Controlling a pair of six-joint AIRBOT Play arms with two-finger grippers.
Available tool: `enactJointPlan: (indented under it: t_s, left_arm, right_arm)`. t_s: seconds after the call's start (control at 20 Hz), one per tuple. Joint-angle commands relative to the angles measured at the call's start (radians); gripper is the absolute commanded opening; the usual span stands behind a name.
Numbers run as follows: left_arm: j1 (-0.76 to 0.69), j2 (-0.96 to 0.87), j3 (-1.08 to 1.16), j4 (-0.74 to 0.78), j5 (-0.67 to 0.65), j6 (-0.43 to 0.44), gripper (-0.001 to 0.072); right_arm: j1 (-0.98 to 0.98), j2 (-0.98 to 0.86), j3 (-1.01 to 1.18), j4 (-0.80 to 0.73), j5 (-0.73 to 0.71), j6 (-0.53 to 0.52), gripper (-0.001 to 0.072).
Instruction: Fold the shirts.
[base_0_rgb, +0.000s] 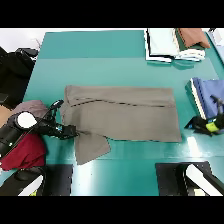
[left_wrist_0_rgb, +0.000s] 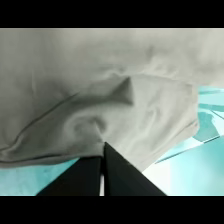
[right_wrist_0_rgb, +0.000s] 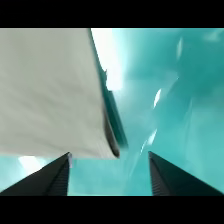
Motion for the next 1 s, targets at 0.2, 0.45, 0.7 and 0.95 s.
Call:
enactJointPlan:
  t_s: [0.2, 0.45, 0.7, 0.95]
  left_arm:
    - [0.000, 0.001, 0.010, 0.006, 0.019, 0.021, 0.0024]
    - [0.000, 0.001, 0.036, 0.042, -0.051, 0.031, 0.0023]
    - [0.000, 0.077, 0.053, 0.068, -0.150, 0.018, 0.0023]
    - [0.000, 0.272, 0.058, 0.080, -0.294, -0.058, 0.0023]
  right_arm:
    - [0.108, -0.095, -0.135, 0.103, -0.113, 0.000, 0.0427]
    - [0.224, -0.094, -0.030, 0.097, -0.105, 0.003, 0.0066]
    - [0.270, -0.014, 0.008, -0.007, 0.000, 0.000, 0.0018]
    - [0.225, 0.216, 0.008, -0.085, 0.074, 0.001, 0.0017]
